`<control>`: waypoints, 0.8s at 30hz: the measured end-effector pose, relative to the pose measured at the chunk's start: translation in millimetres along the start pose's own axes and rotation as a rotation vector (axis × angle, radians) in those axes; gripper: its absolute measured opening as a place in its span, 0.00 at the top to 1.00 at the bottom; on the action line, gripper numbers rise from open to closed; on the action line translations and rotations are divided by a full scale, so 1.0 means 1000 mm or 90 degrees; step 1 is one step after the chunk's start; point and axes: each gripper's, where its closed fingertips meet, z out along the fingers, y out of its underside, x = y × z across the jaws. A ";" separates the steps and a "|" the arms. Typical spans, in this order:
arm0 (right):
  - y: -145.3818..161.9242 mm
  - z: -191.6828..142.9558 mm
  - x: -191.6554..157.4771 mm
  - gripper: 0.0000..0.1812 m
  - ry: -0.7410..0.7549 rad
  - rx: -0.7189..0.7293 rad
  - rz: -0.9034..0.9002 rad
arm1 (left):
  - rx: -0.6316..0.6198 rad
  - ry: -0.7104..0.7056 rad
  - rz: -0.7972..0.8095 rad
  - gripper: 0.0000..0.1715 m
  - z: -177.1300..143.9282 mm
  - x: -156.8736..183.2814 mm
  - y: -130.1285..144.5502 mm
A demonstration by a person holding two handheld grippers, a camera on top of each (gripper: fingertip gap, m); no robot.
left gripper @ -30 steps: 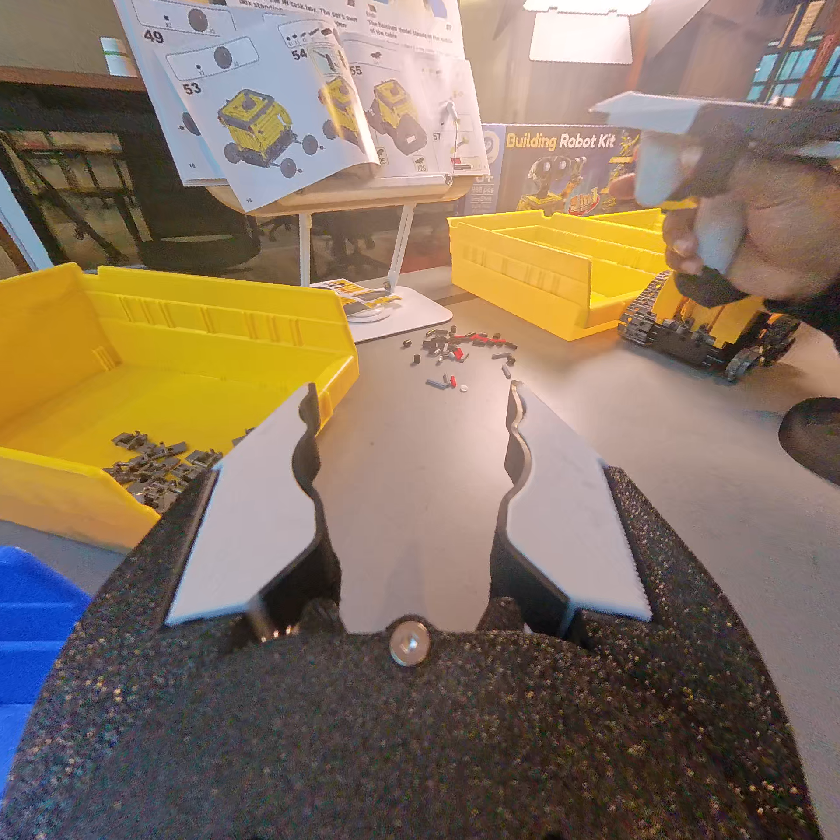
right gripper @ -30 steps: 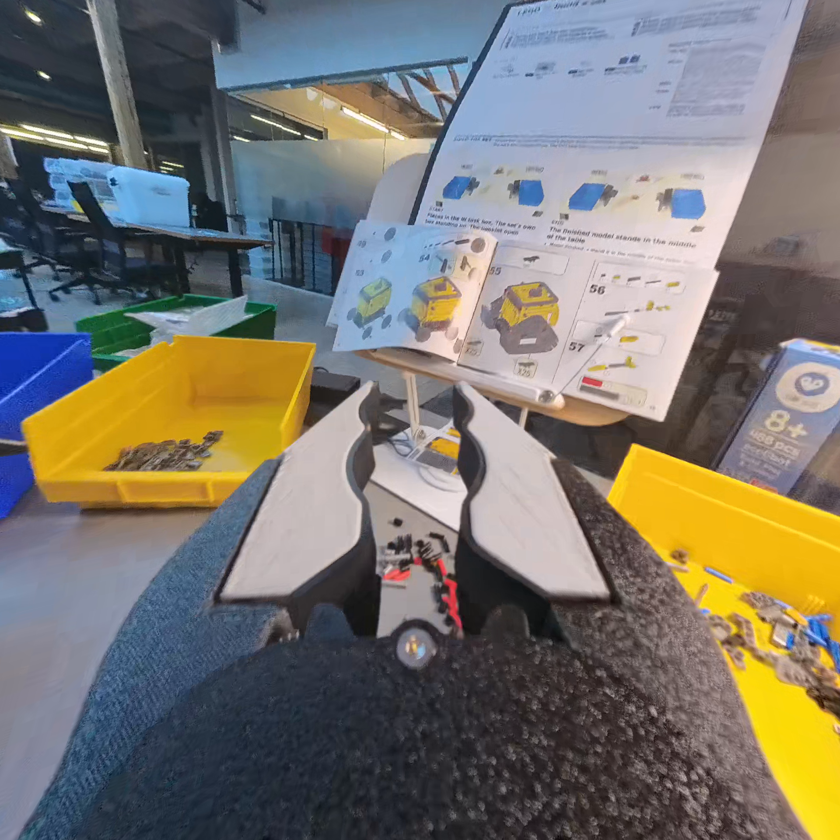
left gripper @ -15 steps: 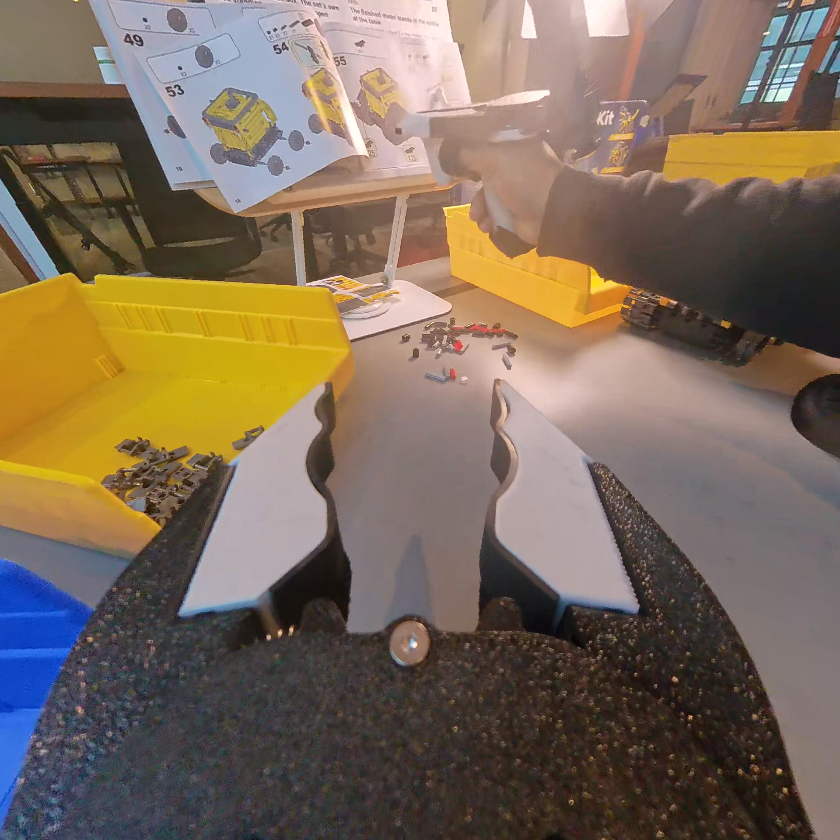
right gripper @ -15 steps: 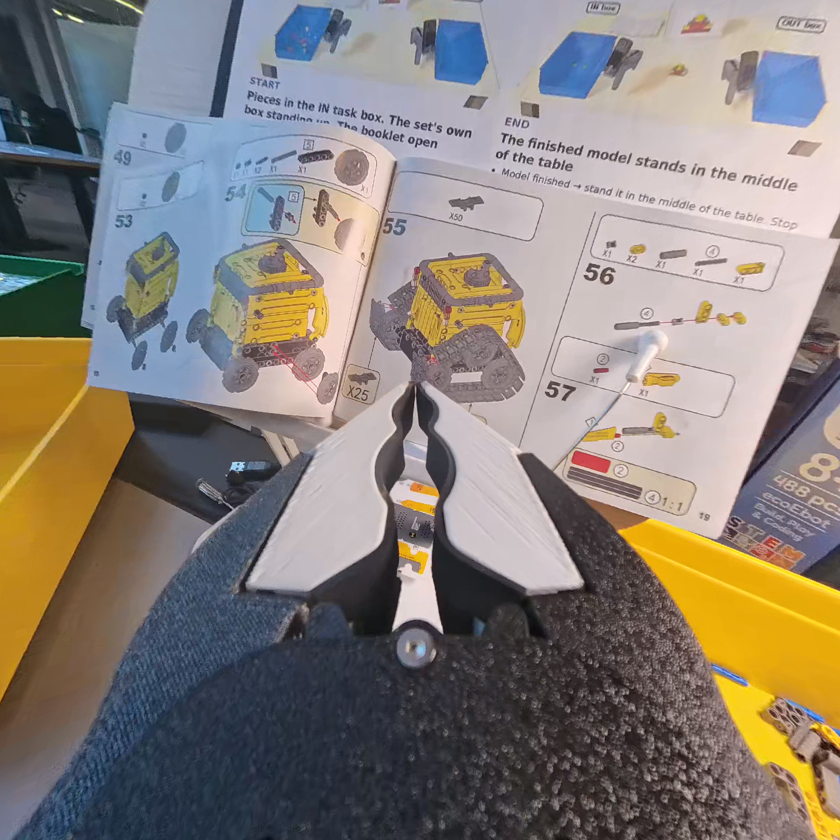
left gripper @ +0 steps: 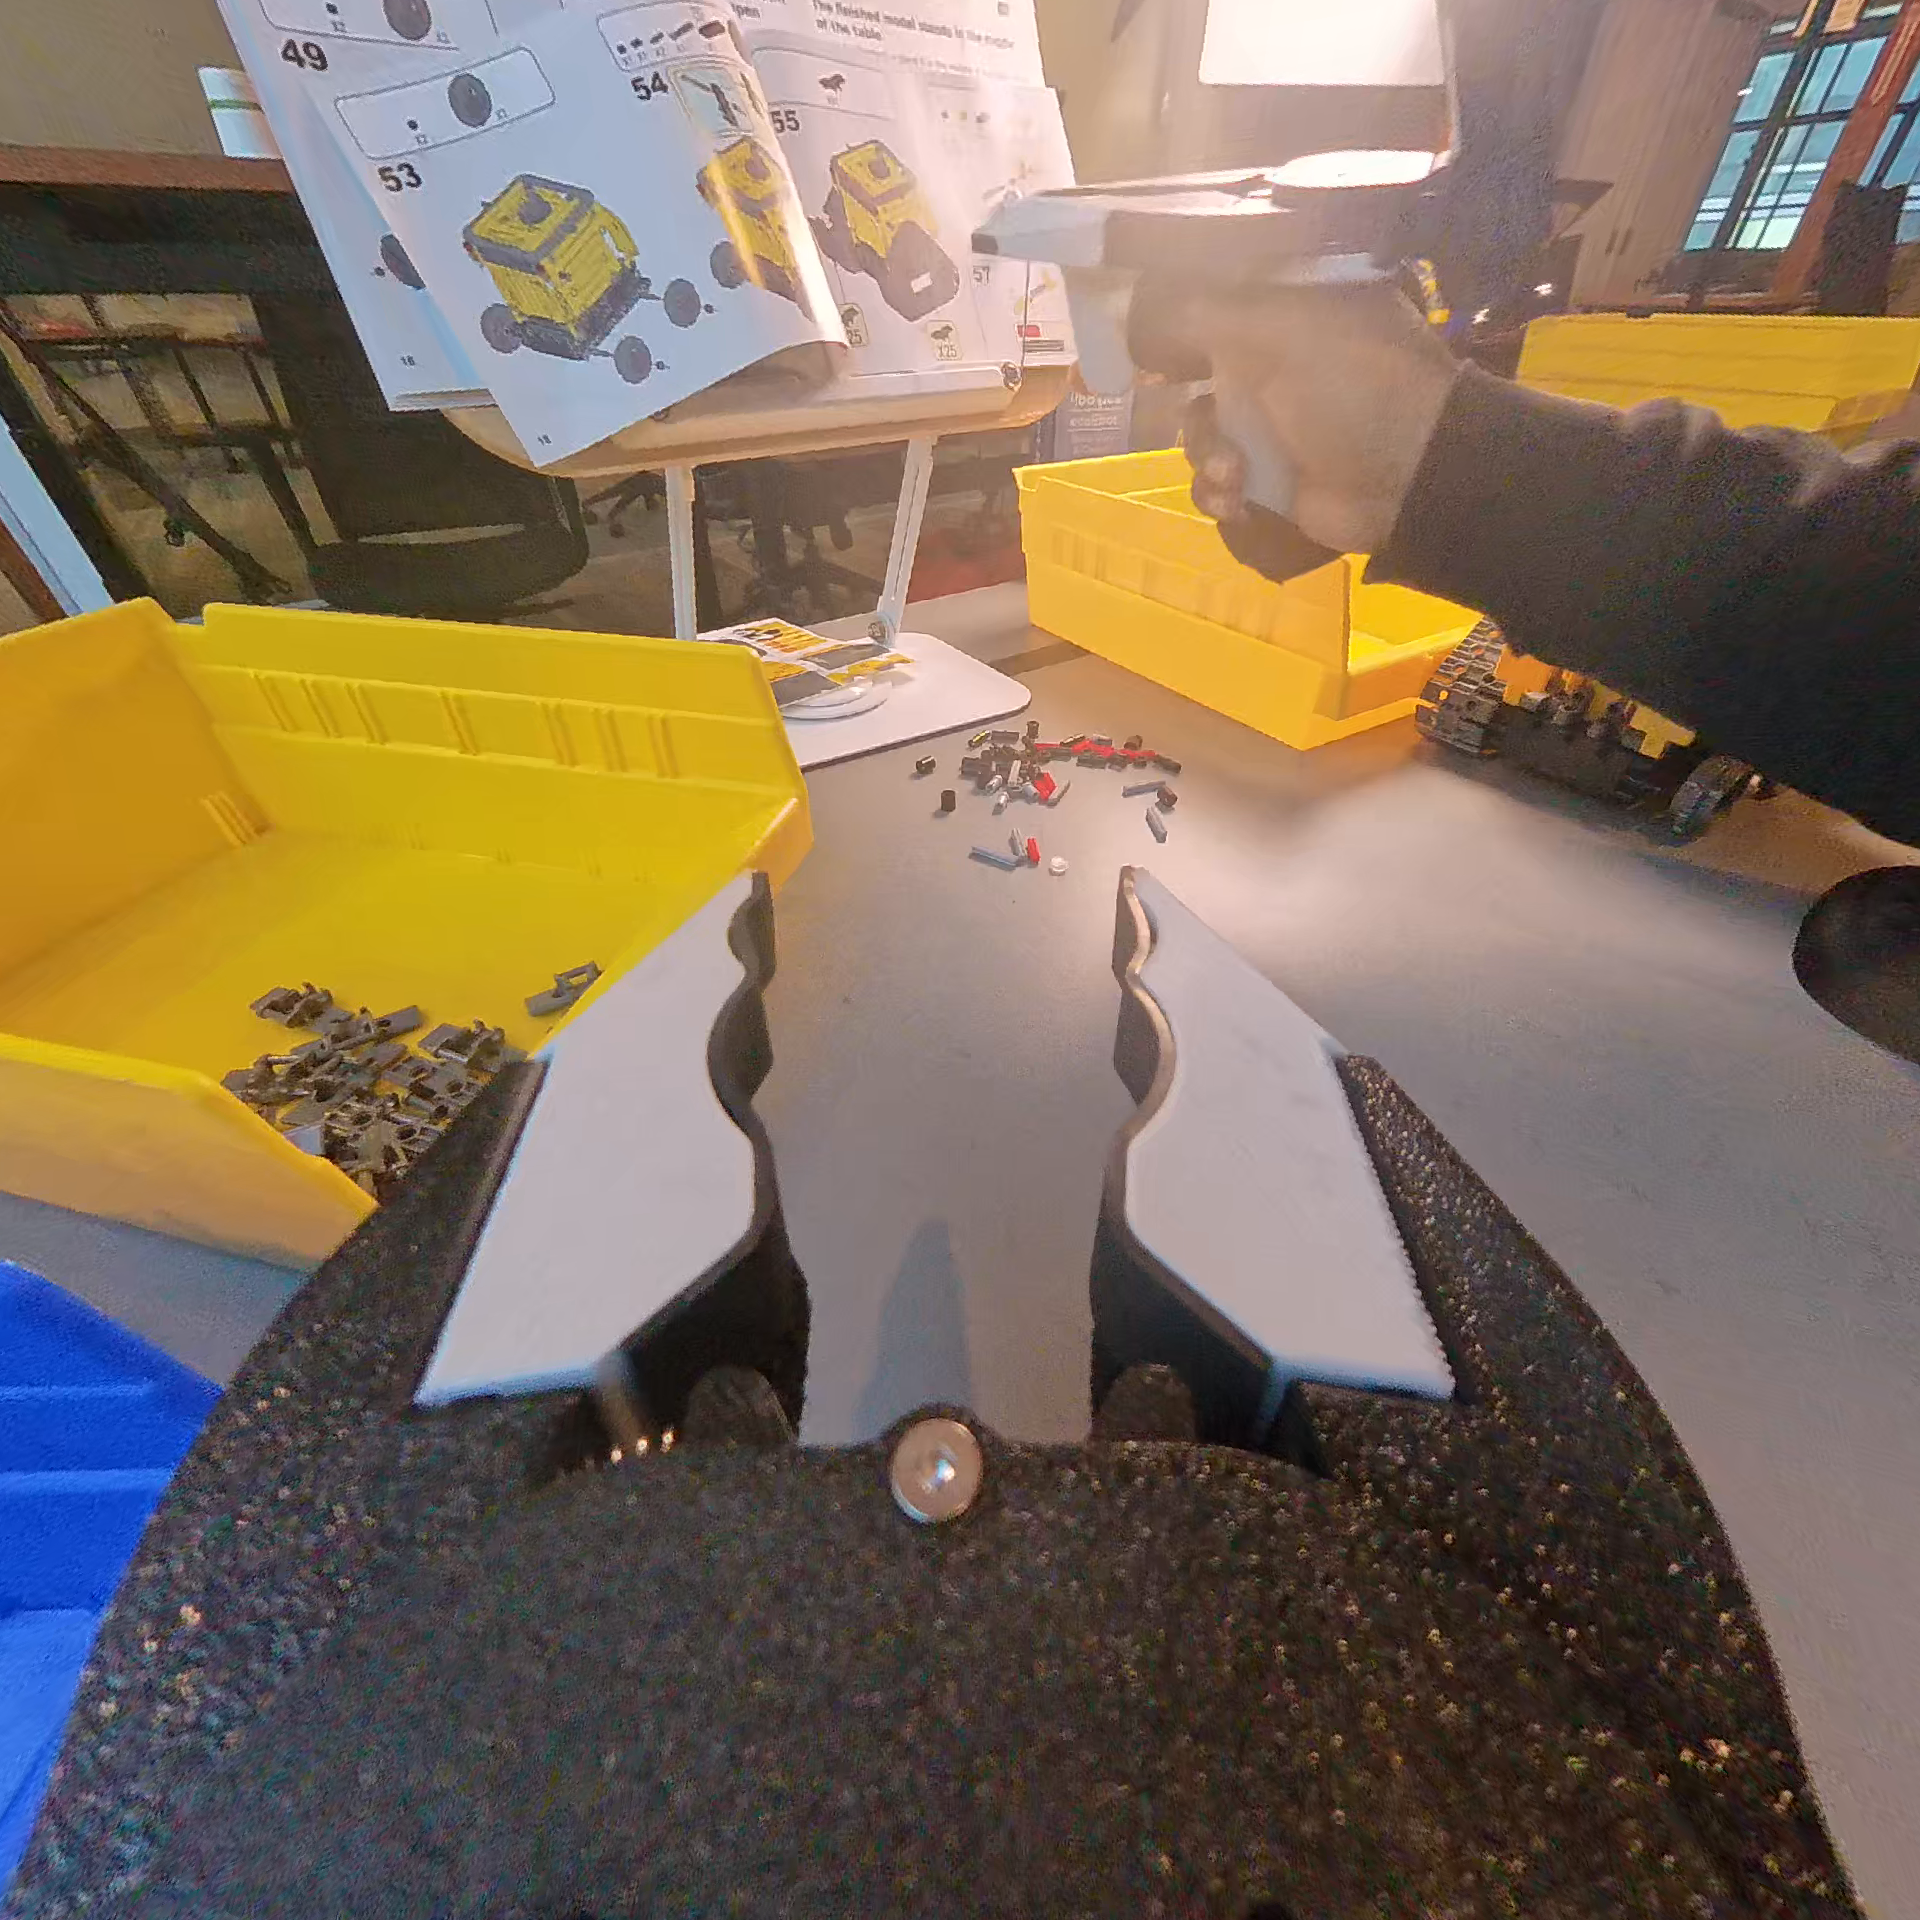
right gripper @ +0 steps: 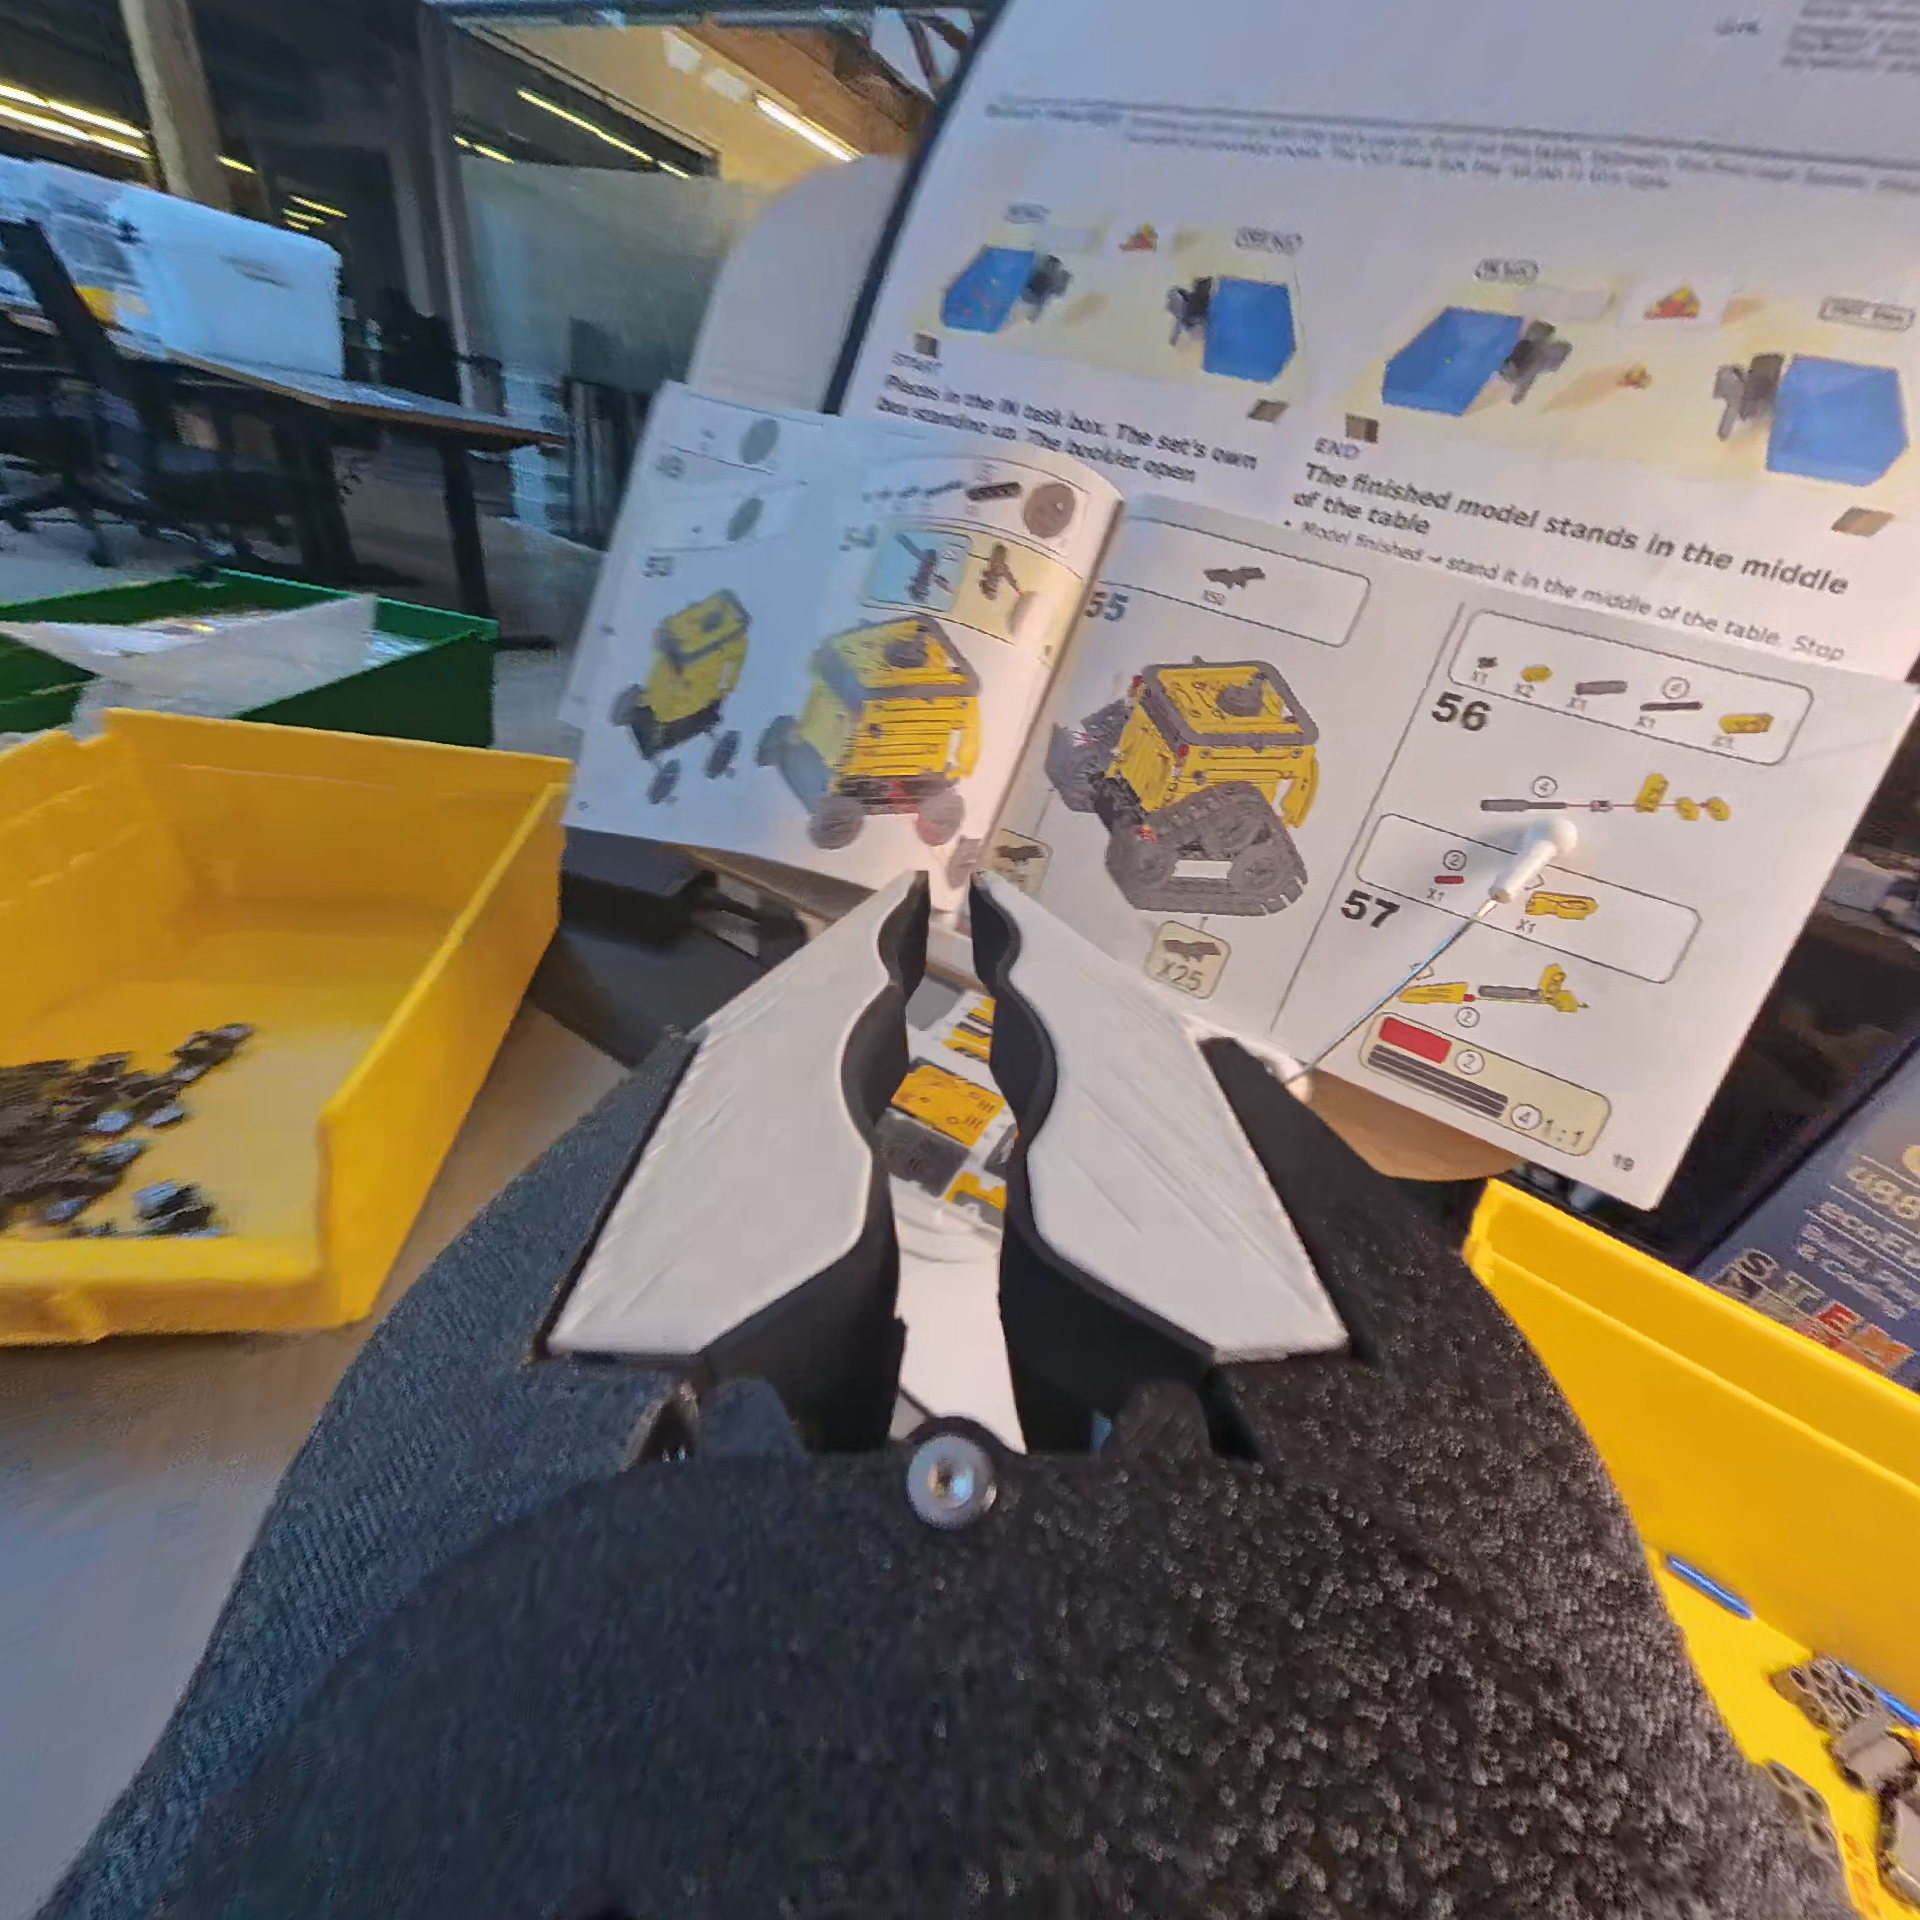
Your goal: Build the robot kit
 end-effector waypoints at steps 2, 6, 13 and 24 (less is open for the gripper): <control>-0.007 -0.029 -0.027 0.92 -0.058 0.006 0.003 | 0.000 0.000 -0.002 0.63 0.000 0.000 0.000; -0.004 -0.098 -0.081 0.86 -0.171 -0.011 -0.003 | 0.006 0.000 -0.014 0.75 -0.001 -0.003 -0.003; 0.037 -0.187 -0.122 0.85 -0.243 -0.019 0.043 | 0.047 -0.022 0.043 1.00 -0.011 -0.025 -0.060; 0.067 -0.197 -0.154 0.85 -0.298 0.002 0.038 | -0.409 -0.025 0.212 0.91 0.066 -0.179 -0.045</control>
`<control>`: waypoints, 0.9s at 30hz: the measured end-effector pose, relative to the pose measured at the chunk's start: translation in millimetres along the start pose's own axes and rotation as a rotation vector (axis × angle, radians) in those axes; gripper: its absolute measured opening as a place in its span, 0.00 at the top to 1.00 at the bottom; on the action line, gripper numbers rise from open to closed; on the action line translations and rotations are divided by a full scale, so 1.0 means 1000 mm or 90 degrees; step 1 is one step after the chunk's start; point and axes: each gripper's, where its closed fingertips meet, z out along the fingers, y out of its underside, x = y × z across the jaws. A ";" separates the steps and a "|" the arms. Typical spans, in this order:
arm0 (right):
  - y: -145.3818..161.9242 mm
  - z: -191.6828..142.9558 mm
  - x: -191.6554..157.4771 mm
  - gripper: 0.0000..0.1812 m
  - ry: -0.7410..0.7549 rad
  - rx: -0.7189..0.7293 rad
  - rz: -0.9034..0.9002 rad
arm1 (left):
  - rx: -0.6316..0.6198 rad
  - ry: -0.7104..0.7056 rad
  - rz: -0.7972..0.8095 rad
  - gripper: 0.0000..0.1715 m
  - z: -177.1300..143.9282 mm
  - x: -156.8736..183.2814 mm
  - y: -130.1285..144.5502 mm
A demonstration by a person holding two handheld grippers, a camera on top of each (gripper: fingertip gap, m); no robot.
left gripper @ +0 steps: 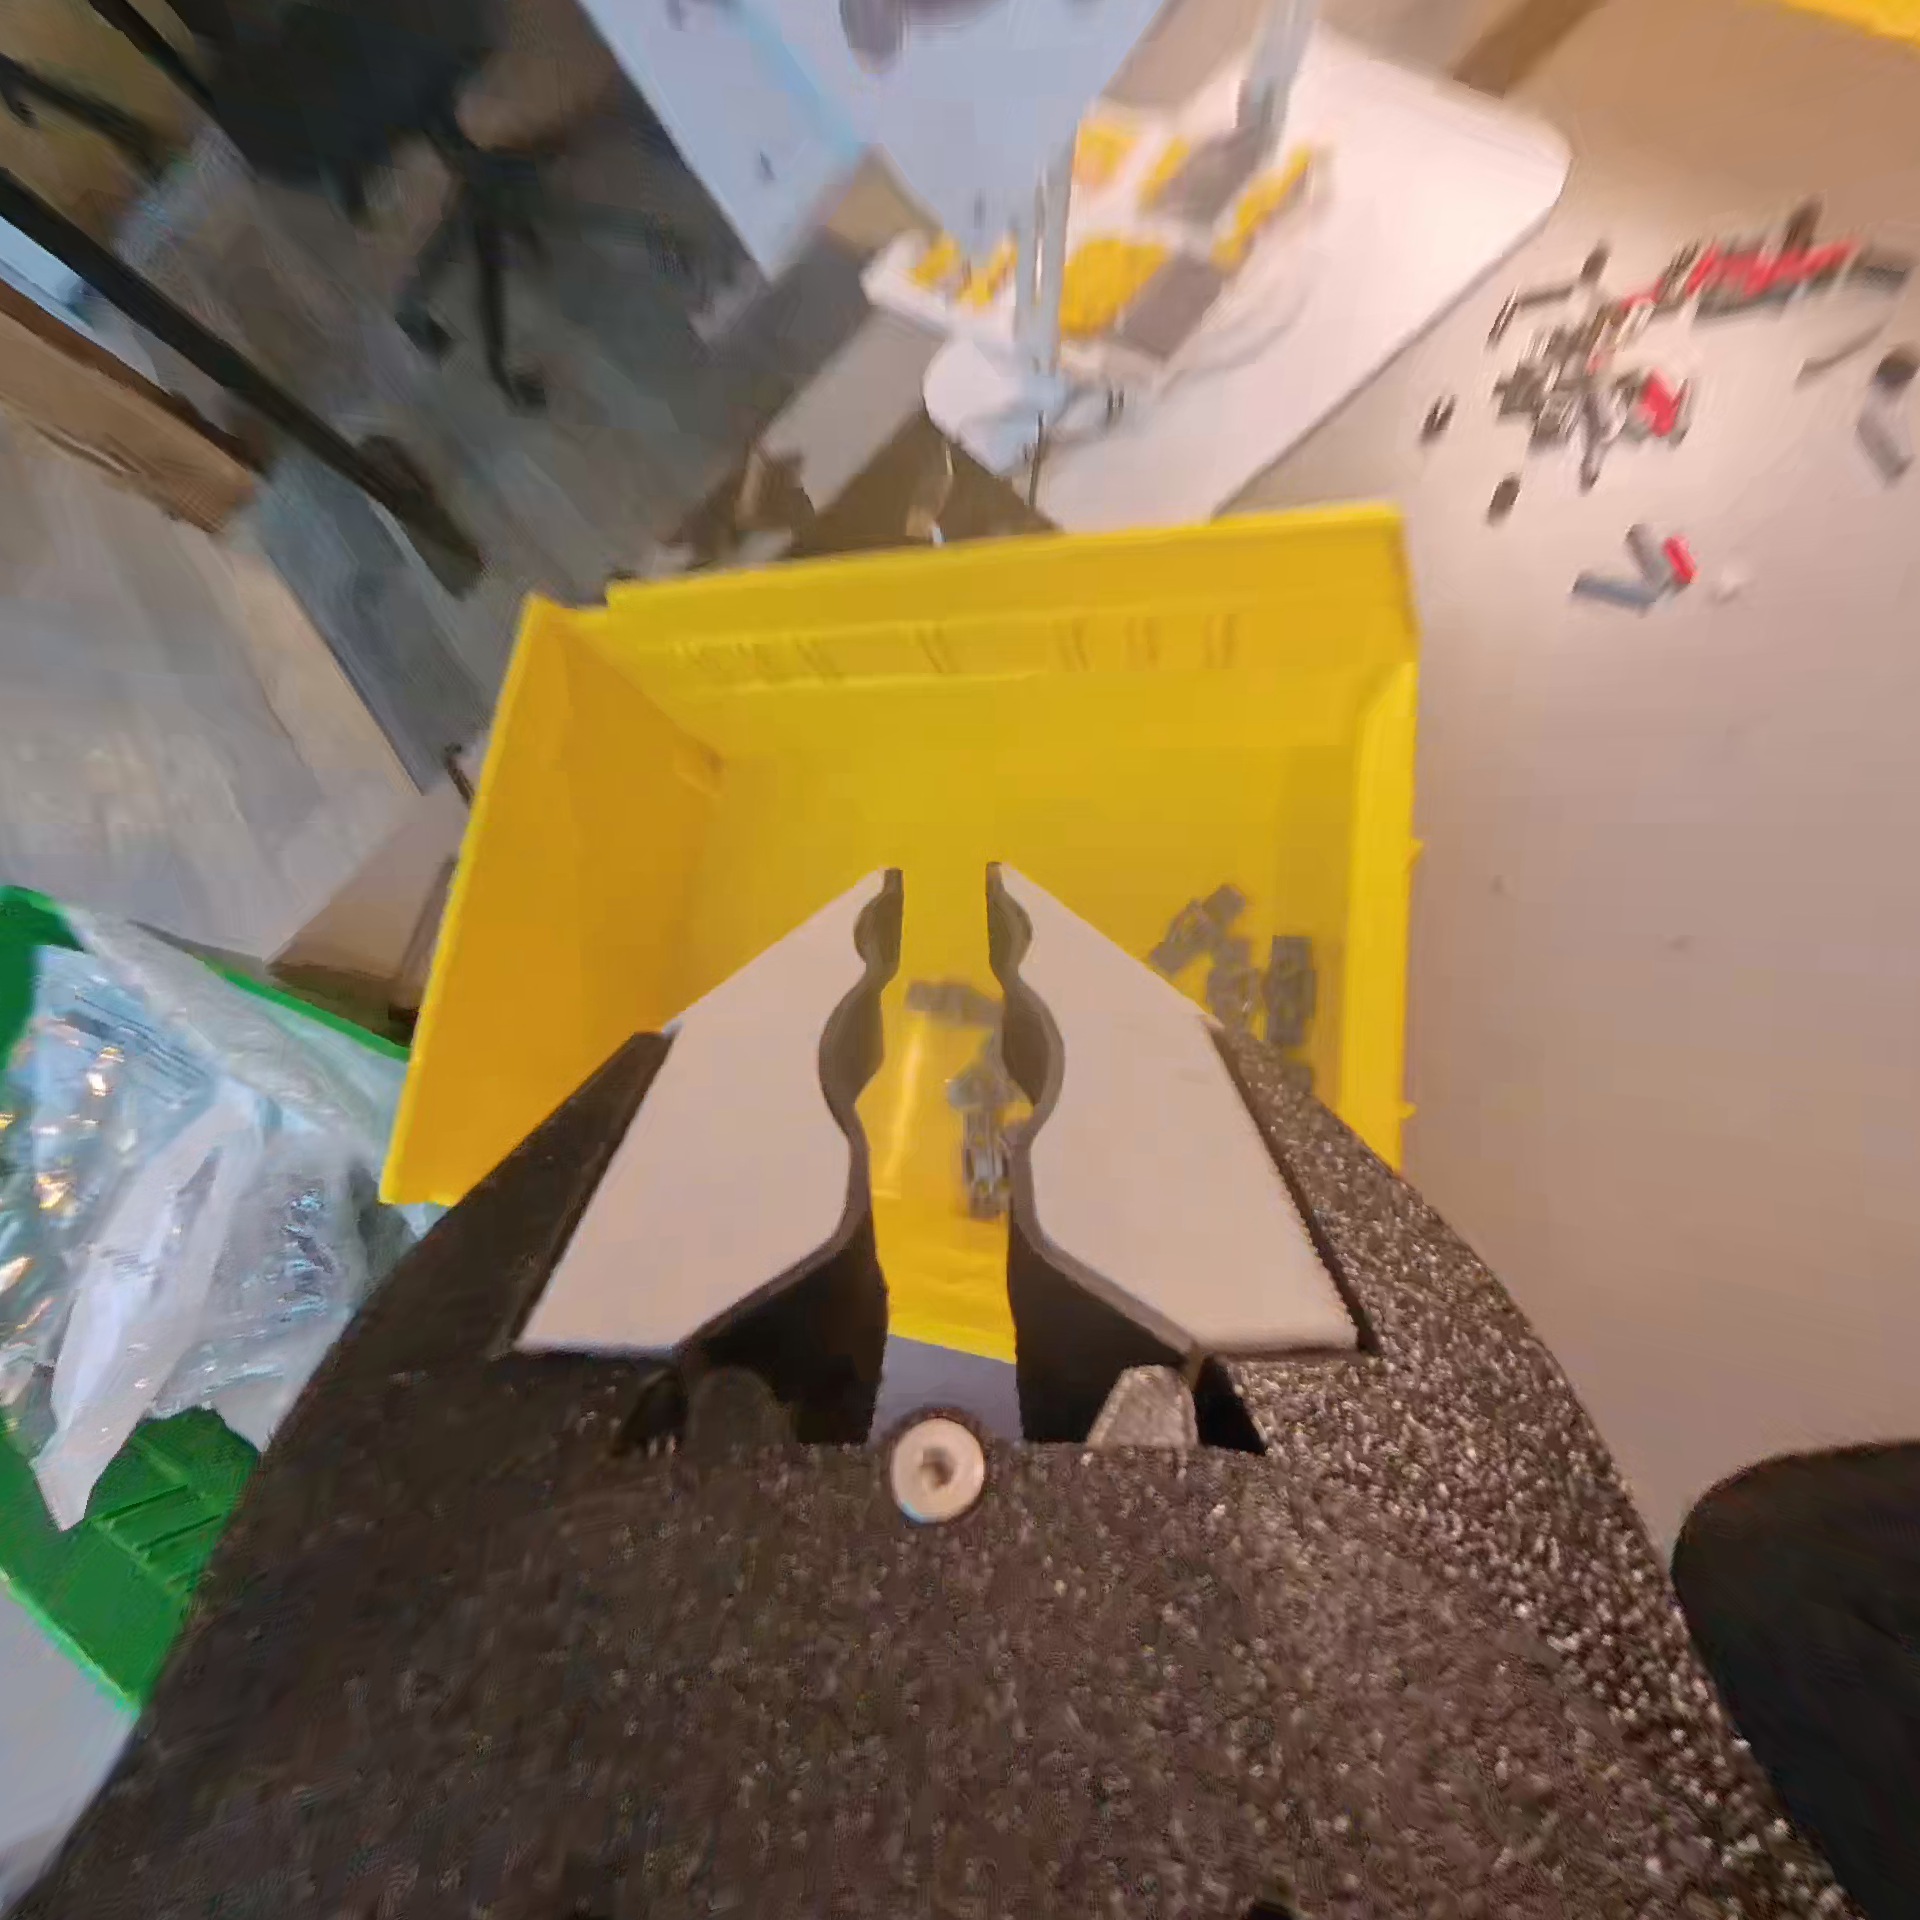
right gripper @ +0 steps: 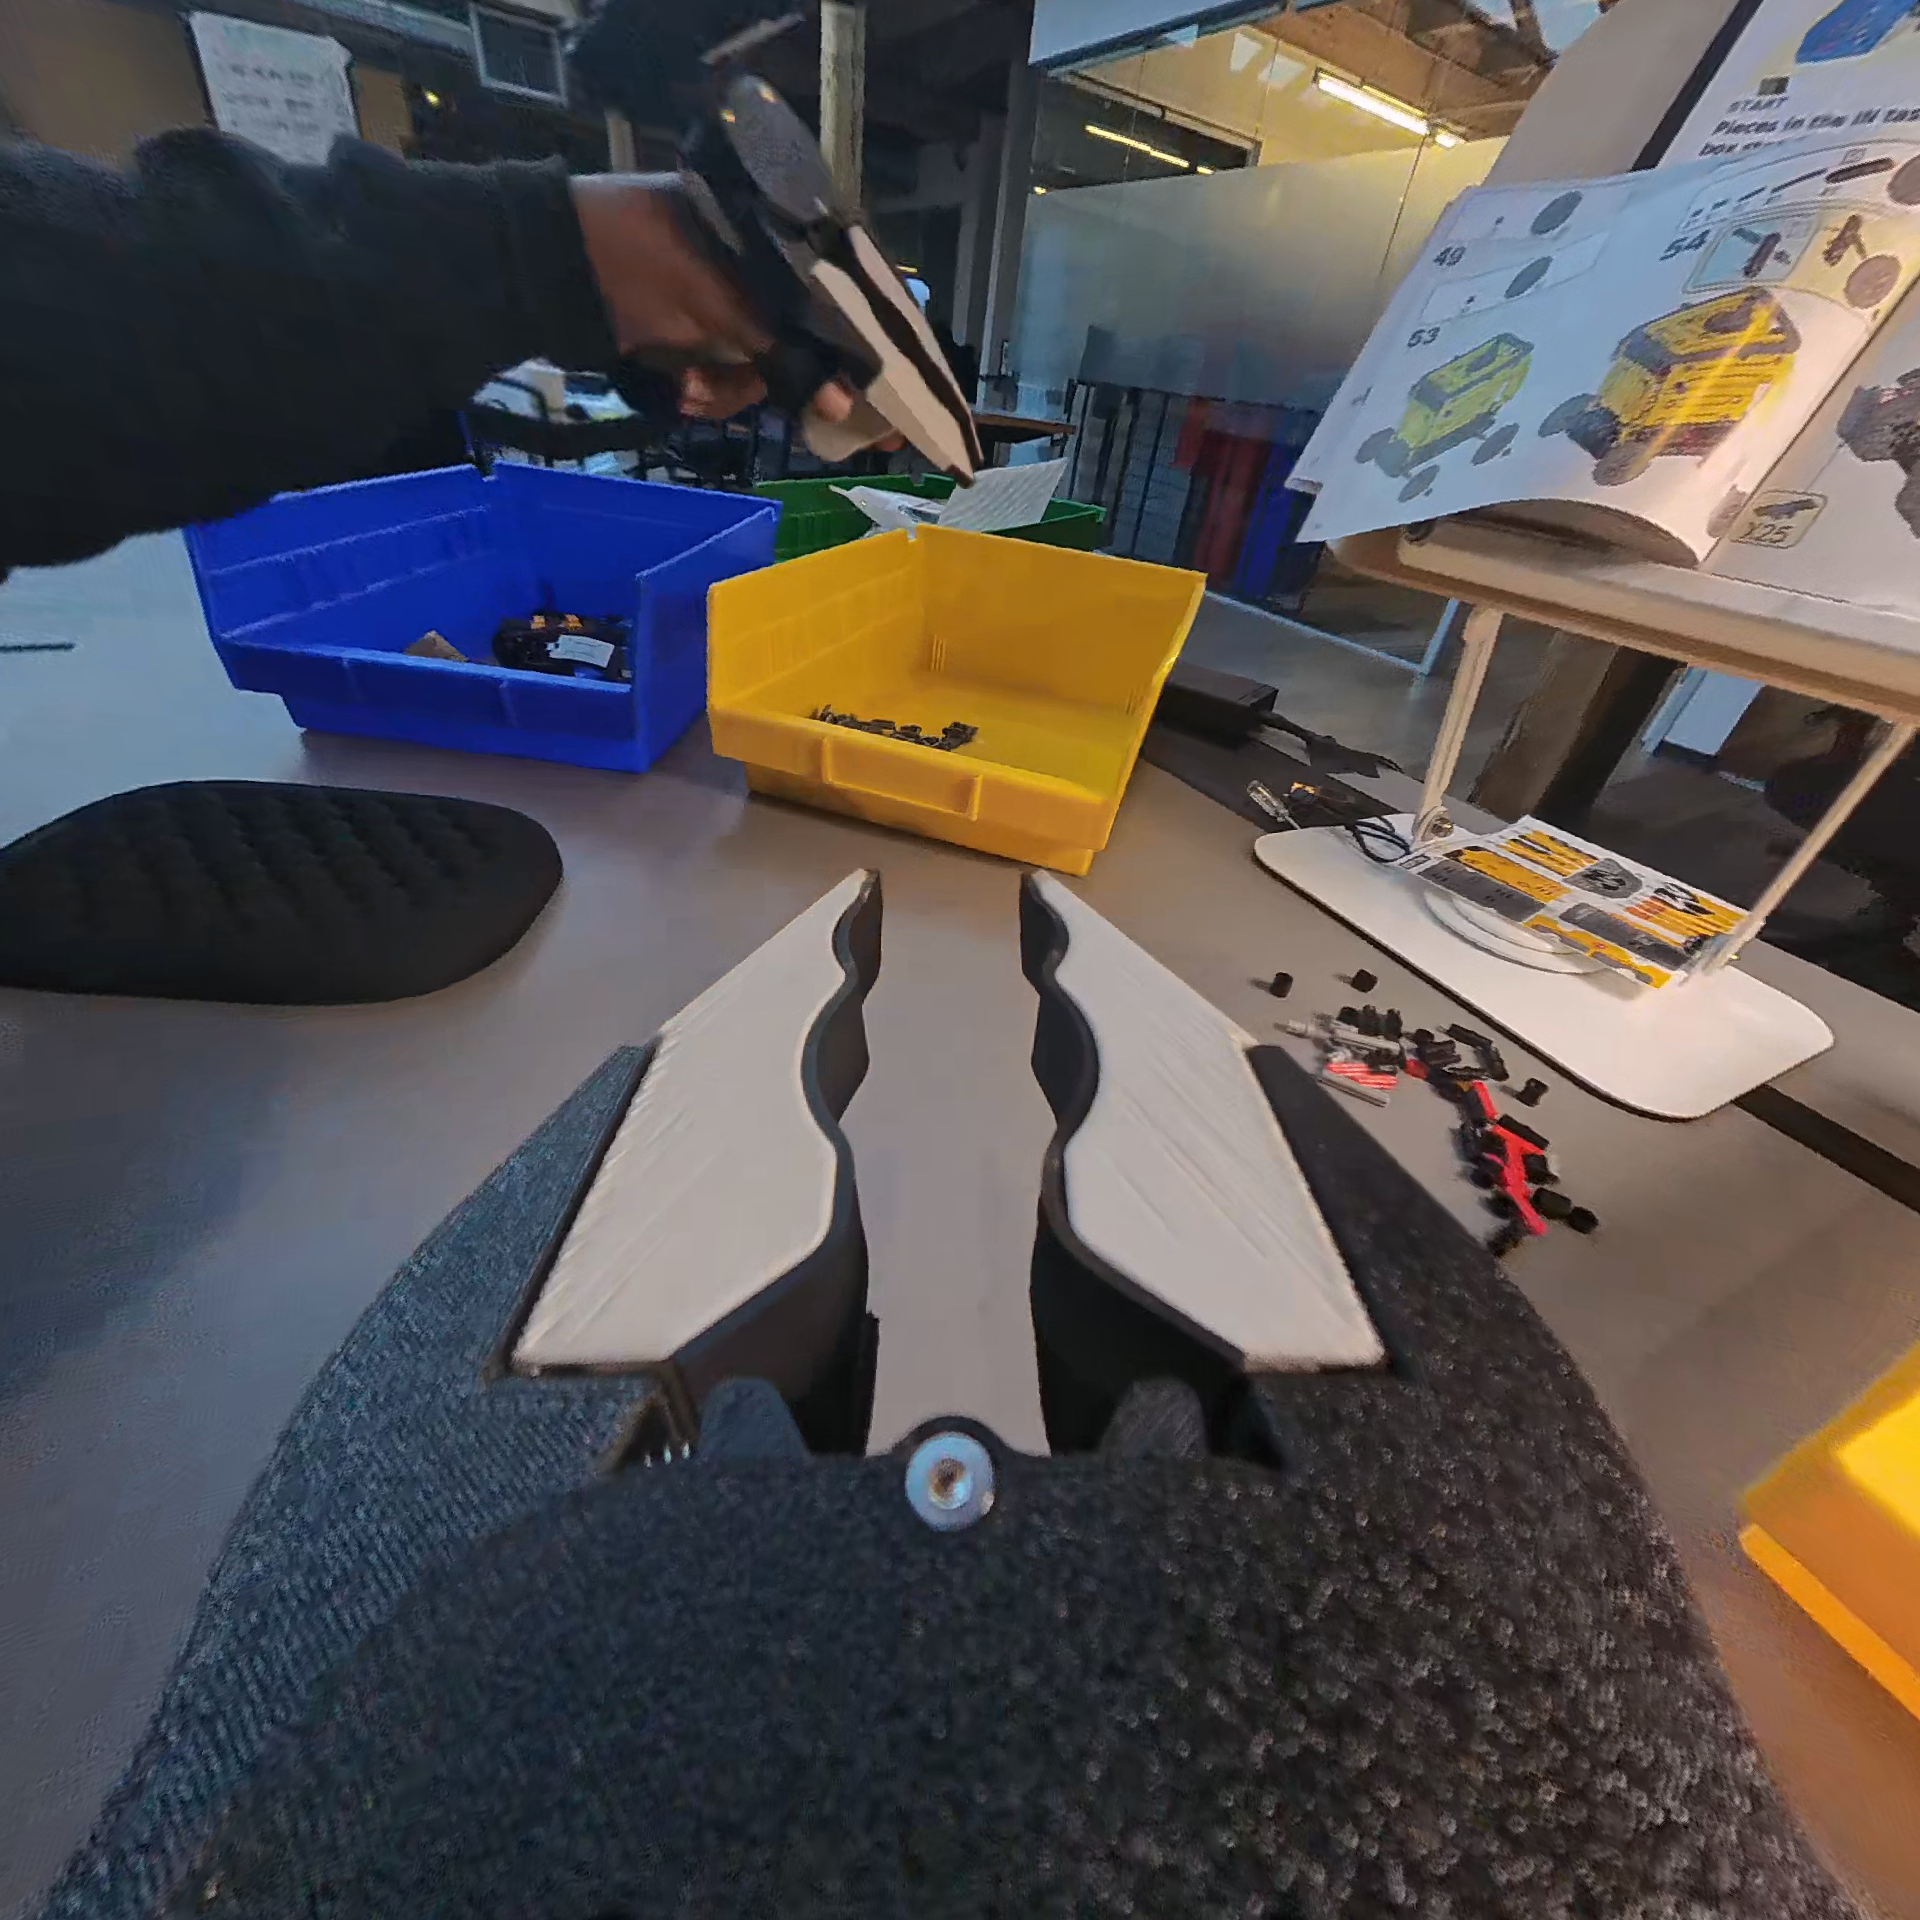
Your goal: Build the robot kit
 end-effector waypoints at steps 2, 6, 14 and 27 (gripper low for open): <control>0.000 0.000 -0.002 0.85 -0.004 0.003 -0.008 | -0.100 0.019 0.022 0.86 0.026 -0.011 0.021; 0.002 -0.001 0.000 0.86 -0.003 0.000 0.000 | -0.270 0.088 0.047 0.78 0.063 -0.015 0.054; 0.006 -0.003 0.006 0.86 0.005 -0.008 0.003 | -0.477 0.158 0.087 0.78 0.102 -0.018 0.100; 0.012 -0.005 0.011 0.87 -0.004 -0.021 0.009 | -0.488 0.197 0.106 0.92 0.104 -0.011 0.103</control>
